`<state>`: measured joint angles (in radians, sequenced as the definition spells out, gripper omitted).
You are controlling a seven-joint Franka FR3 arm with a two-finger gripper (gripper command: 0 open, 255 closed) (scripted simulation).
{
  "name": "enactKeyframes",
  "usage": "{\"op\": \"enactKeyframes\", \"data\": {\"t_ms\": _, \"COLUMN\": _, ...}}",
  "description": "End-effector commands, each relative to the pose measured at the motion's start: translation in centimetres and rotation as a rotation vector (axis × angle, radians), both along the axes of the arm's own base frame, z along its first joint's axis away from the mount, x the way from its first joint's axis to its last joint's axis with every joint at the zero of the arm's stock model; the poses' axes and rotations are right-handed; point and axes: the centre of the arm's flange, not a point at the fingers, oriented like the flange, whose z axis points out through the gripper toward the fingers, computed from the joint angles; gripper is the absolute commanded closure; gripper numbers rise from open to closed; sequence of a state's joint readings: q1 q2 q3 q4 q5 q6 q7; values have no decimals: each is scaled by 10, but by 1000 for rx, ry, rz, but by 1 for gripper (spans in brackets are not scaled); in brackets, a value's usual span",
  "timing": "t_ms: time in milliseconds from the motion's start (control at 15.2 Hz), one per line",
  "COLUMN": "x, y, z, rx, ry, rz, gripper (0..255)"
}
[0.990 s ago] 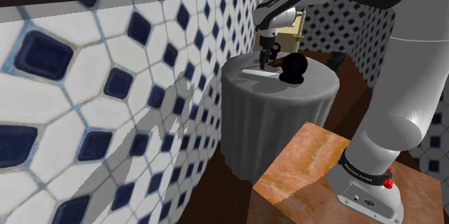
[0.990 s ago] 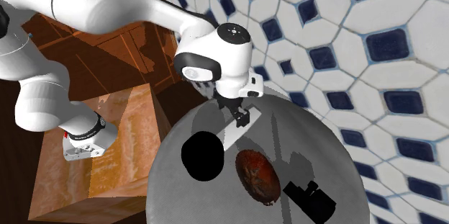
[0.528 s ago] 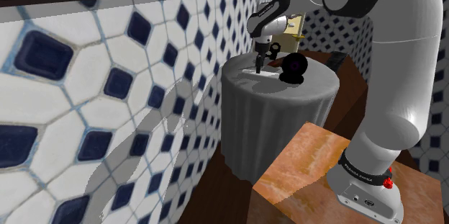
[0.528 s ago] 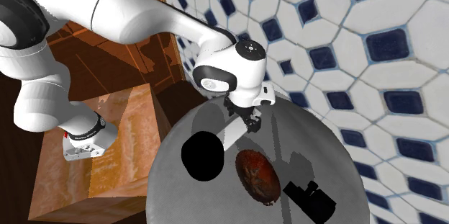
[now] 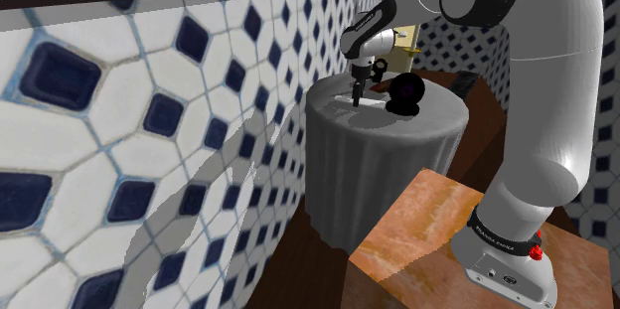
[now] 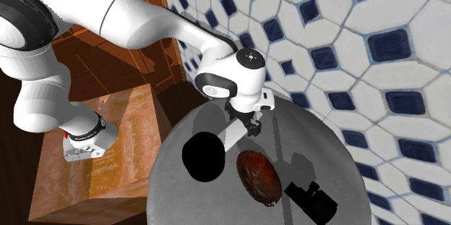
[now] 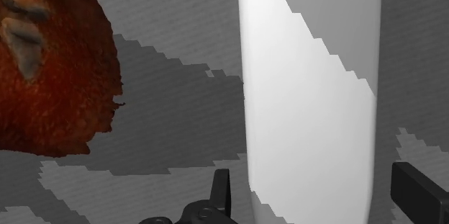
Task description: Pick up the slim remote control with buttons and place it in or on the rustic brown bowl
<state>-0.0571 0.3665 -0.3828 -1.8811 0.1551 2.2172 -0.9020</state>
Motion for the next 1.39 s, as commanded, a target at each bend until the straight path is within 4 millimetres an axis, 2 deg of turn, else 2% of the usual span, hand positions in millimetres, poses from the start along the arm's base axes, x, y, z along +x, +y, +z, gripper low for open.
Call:
{"op": "enactKeyframes", "data": {"t_ms": 0, "x": 0, "y": 0, "z": 0, "rx": 0, "ry": 0, "rz": 0, "gripper": 0}}
{"op": "enactKeyframes", "data": {"t_ms": 132, "x": 0, "y": 0, "z": 0, "rx": 0, "ry": 0, "rz": 0, "gripper": 0}}
{"op": "enactKeyframes", "data": {"t_ms": 198, "x": 0, "y": 0, "z": 0, "rx": 0, "ry": 0, "rz": 0, "gripper": 255}}
{"op": "enactKeyframes", "data": {"t_ms": 792, "x": 0, "y": 0, "z": 0, "rx": 0, "ry": 0, "rz": 0, "gripper": 255}}
{"op": "enactKeyframes", "data": {"t_ms": 1320, "x": 0, "y": 0, "z": 42, "rx": 0, "ry": 0, "rz": 0, "gripper": 255}}
